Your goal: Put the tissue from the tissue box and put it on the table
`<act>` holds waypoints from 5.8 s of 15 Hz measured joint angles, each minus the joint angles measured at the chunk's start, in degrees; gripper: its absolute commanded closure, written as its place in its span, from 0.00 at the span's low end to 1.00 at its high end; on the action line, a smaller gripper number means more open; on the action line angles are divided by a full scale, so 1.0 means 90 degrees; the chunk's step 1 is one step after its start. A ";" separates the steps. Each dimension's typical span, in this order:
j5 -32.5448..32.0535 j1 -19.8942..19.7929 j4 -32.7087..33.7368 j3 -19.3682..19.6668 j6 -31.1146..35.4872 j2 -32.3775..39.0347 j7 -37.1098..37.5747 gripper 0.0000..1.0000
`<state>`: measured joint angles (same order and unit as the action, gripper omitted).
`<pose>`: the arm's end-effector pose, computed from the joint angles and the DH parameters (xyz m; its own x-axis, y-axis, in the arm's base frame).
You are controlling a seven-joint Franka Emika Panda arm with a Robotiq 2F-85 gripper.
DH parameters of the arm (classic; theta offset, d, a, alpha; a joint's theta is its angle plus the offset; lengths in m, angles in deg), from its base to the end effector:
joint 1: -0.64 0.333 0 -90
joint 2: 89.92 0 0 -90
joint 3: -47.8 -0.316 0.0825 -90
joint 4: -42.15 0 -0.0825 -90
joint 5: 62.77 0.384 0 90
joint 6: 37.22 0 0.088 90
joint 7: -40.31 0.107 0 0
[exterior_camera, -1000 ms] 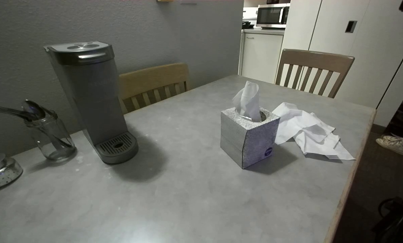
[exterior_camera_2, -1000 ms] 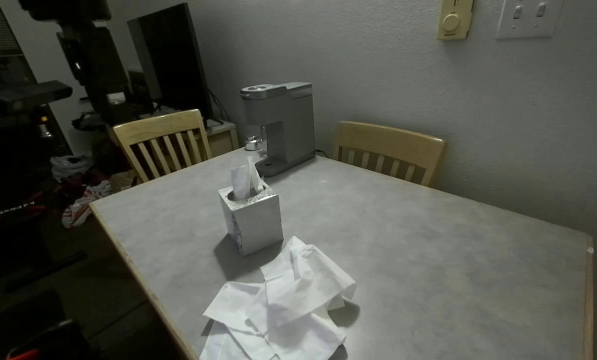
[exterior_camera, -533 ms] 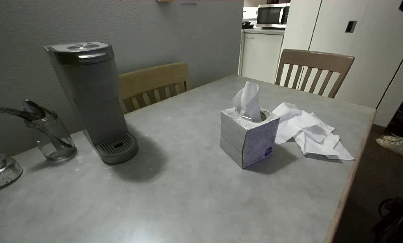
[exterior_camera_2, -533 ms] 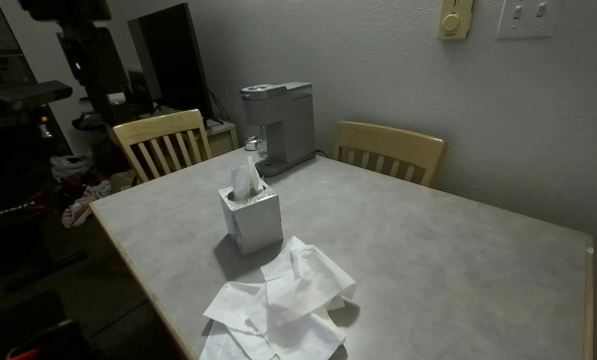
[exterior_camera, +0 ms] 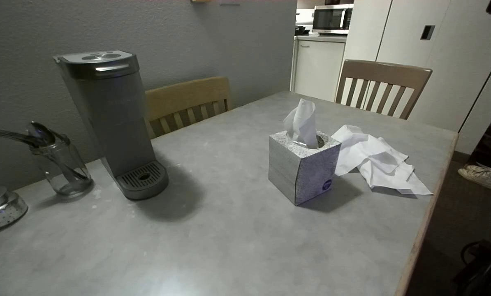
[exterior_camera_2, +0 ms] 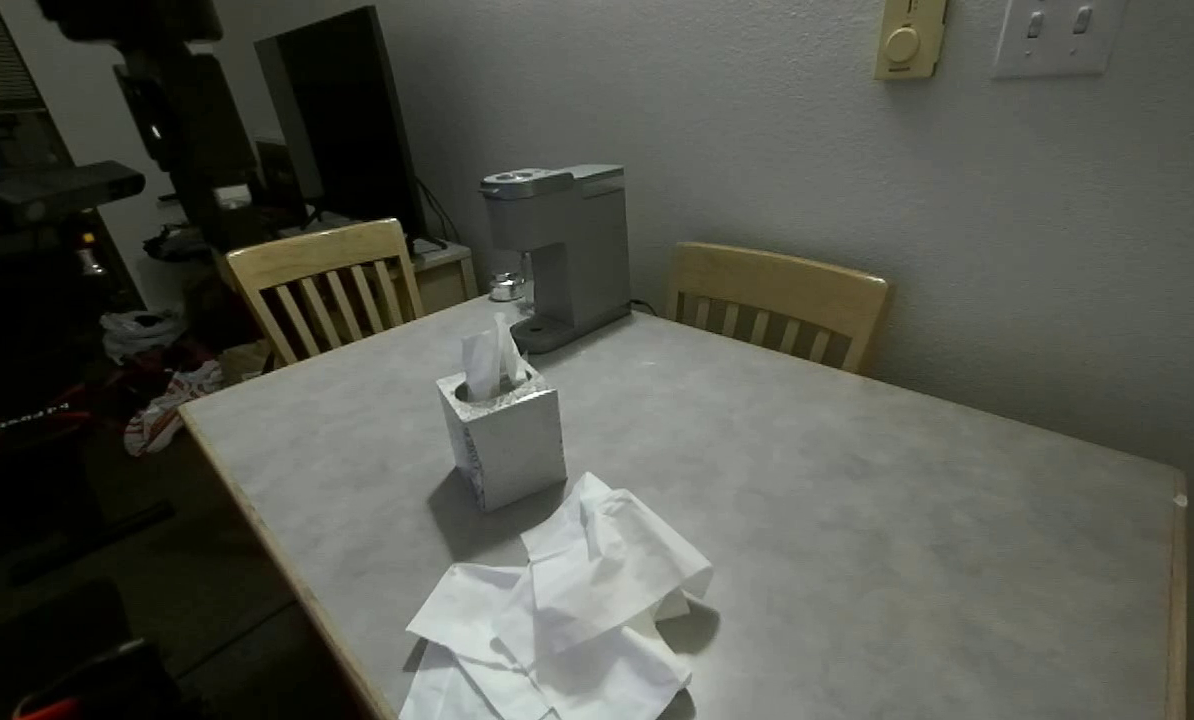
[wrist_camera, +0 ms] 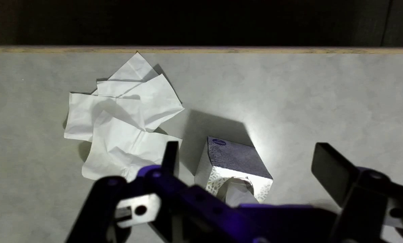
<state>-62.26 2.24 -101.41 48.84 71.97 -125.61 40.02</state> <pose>0.3639 0.0037 0.4935 0.9996 0.0151 0.0230 0.0155 -0.9997 -0.0189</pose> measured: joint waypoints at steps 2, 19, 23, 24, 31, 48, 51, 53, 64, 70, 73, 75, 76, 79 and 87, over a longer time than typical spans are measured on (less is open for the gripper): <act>0.0000 0.0000 0.0000 0.0000 0.0000 0.0000 0.0000 0.00; 0.0000 0.0000 0.0000 0.0000 0.0000 0.0000 0.0000 0.00; 0.0001 0.0000 0.0000 0.0000 0.0000 0.0000 0.0000 0.00; 0.0000 0.0000 0.0011 0.0000 0.0000 0.0007 0.0000 0.00; -0.0155 -0.0022 0.0833 0.0114 0.0024 0.0822 -0.0207 0.00; -0.0165 -0.0033 0.1079 0.0232 0.1048 0.1356 -0.0776 0.00; -0.0138 -0.0034 0.1050 0.0444 0.1505 0.1623 -0.1304 0.00; 0.0031 -0.0027 0.1046 0.0633 0.1835 0.1816 -0.1904 0.00; 0.2747 0.0319 0.1600 0.1273 0.1984 0.2641 -0.5915 0.00; 0.2880 0.0282 0.1742 0.1166 0.1859 0.2765 -0.6078 0.00; 0.2880 0.0278 0.1742 0.1090 0.1876 0.2758 -0.6078 0.00; 0.2963 0.0305 0.1726 0.0972 0.1873 0.2798 -0.6144 0.00; 0.3014 0.0315 0.1705 0.0903 0.1874 0.2873 -0.6160 0.00; 0.3217 0.0337 0.1671 0.0718 0.1876 0.3305 -0.6242 0.00; 0.2890 0.0293 0.1824 0.0257 0.2260 0.4462 -0.6016 0.00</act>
<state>-36.25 4.88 -85.00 51.15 92.31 -85.45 -14.12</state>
